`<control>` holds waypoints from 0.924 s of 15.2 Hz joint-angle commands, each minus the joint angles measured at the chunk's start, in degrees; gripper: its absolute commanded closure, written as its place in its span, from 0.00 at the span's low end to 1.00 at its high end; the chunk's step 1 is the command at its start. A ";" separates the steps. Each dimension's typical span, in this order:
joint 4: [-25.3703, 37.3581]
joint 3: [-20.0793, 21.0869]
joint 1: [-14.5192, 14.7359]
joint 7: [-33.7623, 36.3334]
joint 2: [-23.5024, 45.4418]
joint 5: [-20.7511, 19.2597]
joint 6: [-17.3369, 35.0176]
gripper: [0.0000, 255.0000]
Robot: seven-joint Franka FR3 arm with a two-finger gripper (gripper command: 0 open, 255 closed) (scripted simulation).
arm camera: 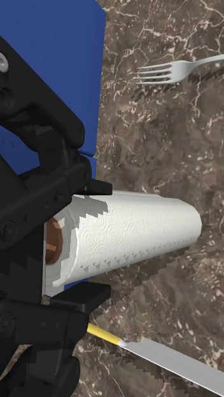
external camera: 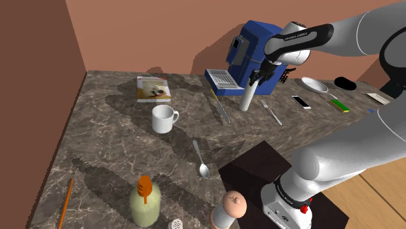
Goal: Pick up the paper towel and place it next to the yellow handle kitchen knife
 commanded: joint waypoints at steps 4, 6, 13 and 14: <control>0.00 0.00 0.00 0.00 0.00 0.00 0.01 0.00; 0.00 0.00 0.00 0.00 0.00 0.00 0.01 0.00; 2.85 0.04 -0.23 0.45 -4.48 -0.66 -7.30 0.00; 2.84 0.04 -0.23 0.45 -4.49 -0.66 -7.30 0.00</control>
